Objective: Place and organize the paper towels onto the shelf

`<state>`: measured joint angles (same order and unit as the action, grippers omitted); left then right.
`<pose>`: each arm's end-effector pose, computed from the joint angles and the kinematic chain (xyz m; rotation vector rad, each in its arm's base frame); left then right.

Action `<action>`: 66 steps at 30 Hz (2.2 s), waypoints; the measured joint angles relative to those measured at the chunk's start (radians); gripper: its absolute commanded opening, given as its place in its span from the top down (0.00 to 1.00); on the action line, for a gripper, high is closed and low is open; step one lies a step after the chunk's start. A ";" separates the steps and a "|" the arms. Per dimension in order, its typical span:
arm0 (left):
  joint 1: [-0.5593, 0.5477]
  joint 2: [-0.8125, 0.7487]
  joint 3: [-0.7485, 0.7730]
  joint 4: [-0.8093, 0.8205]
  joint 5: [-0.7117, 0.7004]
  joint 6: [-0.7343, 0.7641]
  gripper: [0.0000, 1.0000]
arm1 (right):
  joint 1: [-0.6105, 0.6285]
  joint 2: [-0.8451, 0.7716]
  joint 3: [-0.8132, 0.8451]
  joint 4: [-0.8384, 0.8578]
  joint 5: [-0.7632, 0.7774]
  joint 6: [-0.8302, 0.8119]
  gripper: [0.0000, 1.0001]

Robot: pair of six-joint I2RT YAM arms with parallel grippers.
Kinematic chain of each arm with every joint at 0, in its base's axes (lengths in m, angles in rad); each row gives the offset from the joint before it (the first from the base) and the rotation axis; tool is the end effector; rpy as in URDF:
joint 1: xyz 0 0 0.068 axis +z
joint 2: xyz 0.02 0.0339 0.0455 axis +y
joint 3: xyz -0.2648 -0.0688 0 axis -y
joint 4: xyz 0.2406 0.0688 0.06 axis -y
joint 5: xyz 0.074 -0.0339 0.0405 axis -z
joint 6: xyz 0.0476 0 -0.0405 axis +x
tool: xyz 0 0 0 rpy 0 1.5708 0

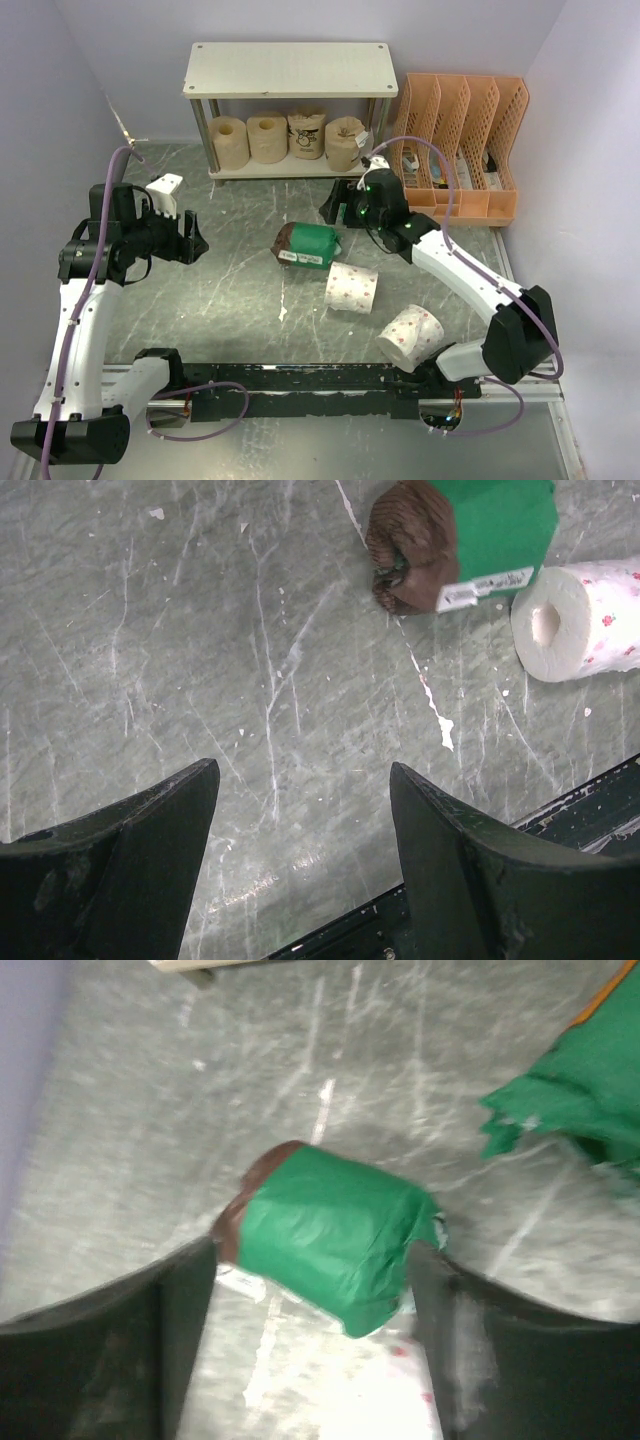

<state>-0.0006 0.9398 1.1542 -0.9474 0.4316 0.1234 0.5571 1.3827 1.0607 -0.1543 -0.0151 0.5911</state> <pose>0.1732 -0.0200 0.3587 0.3584 2.2306 -0.4305 0.2761 0.1729 0.2987 0.0264 2.1272 0.7174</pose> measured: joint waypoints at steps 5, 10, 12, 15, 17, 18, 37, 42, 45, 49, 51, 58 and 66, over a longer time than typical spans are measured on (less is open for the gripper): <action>0.000 0.003 0.000 0.000 0.000 0.000 0.20 | 0.034 0.013 0.094 -0.167 0.104 -0.104 0.00; 0.000 0.011 0.000 0.000 0.000 0.000 0.20 | 0.080 0.038 0.146 -0.236 0.176 -0.179 0.00; 0.000 0.011 0.000 0.000 0.000 0.000 0.20 | 0.079 0.040 0.130 -0.238 0.175 -0.187 0.00; 0.000 0.013 0.000 0.000 0.000 0.000 0.20 | 0.090 0.095 0.158 -0.268 0.168 -0.184 0.00; 0.000 0.014 0.000 0.000 0.000 0.000 0.20 | 0.134 0.187 0.259 -0.322 0.209 -0.187 0.00; 0.000 0.015 0.000 0.000 0.000 0.000 0.20 | 0.169 0.246 0.333 -0.352 0.243 -0.191 0.00; 0.000 0.012 0.000 0.000 -0.001 0.000 0.20 | 0.373 0.813 0.907 -0.727 0.534 -0.189 0.17; 0.000 0.011 0.000 0.000 -0.001 0.000 0.20 | 0.386 0.826 0.917 -0.750 0.539 -0.180 0.32; 0.000 0.011 0.000 0.000 -0.001 0.000 0.20 | 0.391 0.845 0.944 -0.758 0.539 -0.180 0.50; 0.000 0.006 0.000 0.000 -0.001 0.000 0.20 | 0.392 0.861 0.959 -0.764 0.543 -0.183 0.76; 0.000 0.000 0.000 0.000 -0.001 0.000 0.20 | 0.391 0.861 0.958 -0.760 0.542 -0.182 0.87; 0.000 -0.009 0.000 0.000 -0.001 0.000 0.20 | 0.392 0.830 0.895 -0.699 0.531 -0.172 1.00; 0.000 -0.011 0.000 0.000 -0.001 0.000 0.19 | 0.340 0.599 0.600 -0.544 0.370 -0.153 1.00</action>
<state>-0.0006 0.9283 1.1542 -0.9470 0.4305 0.1230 0.8967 1.9812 1.6604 -0.6987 0.3550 0.4385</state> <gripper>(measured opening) 0.804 0.030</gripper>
